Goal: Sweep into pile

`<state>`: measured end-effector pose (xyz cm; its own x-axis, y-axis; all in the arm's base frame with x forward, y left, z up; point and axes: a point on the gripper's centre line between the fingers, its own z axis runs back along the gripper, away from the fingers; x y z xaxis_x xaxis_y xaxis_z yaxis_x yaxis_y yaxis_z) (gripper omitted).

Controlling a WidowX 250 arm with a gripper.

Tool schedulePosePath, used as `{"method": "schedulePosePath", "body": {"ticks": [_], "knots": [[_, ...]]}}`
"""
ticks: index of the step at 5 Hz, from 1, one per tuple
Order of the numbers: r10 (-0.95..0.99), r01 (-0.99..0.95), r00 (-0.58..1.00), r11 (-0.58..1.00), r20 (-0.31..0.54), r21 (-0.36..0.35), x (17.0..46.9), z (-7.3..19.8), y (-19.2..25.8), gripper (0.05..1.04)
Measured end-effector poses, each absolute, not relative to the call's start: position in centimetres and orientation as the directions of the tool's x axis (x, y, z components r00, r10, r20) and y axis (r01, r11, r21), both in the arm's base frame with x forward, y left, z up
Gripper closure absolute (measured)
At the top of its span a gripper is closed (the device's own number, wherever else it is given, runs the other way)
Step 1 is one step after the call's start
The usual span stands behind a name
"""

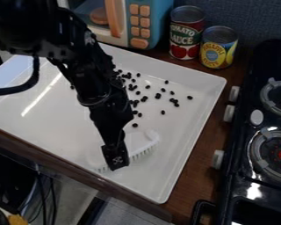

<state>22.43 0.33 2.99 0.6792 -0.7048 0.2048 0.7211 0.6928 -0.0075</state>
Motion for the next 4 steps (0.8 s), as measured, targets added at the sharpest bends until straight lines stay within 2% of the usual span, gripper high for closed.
{"method": "schedulePosePath", "body": {"ticks": [1,4], "knots": [[-0.696,0.715,0.682,0.699,0.223,-0.006,22.7,2.8,0.3,0.353],[-0.680,0.706,0.692,0.708,0.243,-0.028,23.7,2.7,0.1,0.363]]}}
